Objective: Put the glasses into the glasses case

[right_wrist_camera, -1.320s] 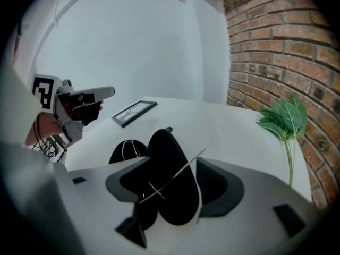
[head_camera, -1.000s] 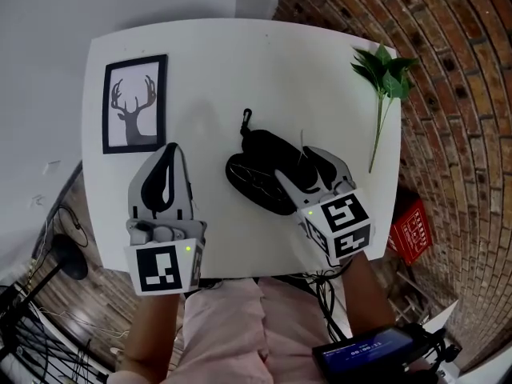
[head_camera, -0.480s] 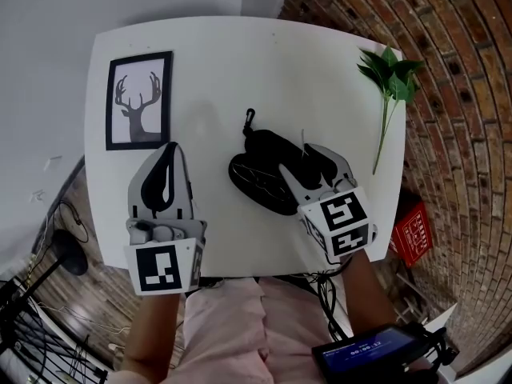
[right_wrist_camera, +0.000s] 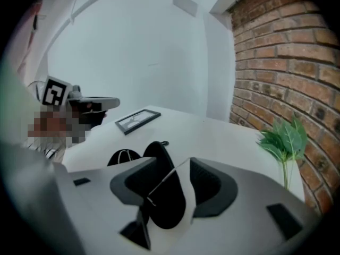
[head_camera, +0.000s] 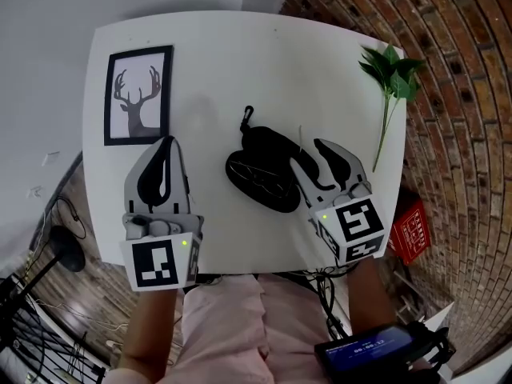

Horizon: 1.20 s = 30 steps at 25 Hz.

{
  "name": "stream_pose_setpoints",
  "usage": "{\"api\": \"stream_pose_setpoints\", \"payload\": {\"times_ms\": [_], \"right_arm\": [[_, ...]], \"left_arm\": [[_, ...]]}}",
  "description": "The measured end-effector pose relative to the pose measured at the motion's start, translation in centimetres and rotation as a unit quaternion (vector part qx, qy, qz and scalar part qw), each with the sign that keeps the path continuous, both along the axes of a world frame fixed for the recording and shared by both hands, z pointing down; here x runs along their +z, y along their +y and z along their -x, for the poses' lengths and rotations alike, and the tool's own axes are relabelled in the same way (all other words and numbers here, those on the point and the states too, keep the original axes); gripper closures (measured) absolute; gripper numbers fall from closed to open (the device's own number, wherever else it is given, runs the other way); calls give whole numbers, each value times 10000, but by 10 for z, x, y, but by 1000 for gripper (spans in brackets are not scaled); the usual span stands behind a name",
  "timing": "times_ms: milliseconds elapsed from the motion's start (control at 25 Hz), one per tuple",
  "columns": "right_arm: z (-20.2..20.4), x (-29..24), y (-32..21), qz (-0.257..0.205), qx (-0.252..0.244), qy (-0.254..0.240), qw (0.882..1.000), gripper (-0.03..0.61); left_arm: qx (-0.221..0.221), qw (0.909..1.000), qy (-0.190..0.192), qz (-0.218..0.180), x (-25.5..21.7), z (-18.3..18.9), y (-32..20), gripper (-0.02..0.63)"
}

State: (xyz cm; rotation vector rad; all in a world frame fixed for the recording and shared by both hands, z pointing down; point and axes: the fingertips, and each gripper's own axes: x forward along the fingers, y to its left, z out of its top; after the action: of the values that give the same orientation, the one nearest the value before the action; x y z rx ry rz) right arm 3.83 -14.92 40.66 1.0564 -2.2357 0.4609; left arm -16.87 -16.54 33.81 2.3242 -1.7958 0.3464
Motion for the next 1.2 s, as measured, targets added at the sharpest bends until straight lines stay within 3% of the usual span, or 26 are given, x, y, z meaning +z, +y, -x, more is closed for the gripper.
{"api": "stream_pose_setpoints", "payload": {"times_ms": [160,280,480,1000,1200], "right_arm": [[28,-1,26,10,-1009,306,9944,391],[30,10,38,-128,-1334,921,9867,391],[27,24,38,-529,-1559,1679,9720,391],[36,20,31,-1130,-2020,2605,9373,380],[36,19,24,-1267,-1962,2820,9305,380]], "left_arm": [[55,10000,36,46,0,-7,-1,612],[98,9999,-21,-35,-1,-8,-1,612],[18,10000,-60,60,2,-6,1,612],[24,10000,-62,10,2,-3,0,612],[-18,10000,-66,-36,1,2,0,612]]}}
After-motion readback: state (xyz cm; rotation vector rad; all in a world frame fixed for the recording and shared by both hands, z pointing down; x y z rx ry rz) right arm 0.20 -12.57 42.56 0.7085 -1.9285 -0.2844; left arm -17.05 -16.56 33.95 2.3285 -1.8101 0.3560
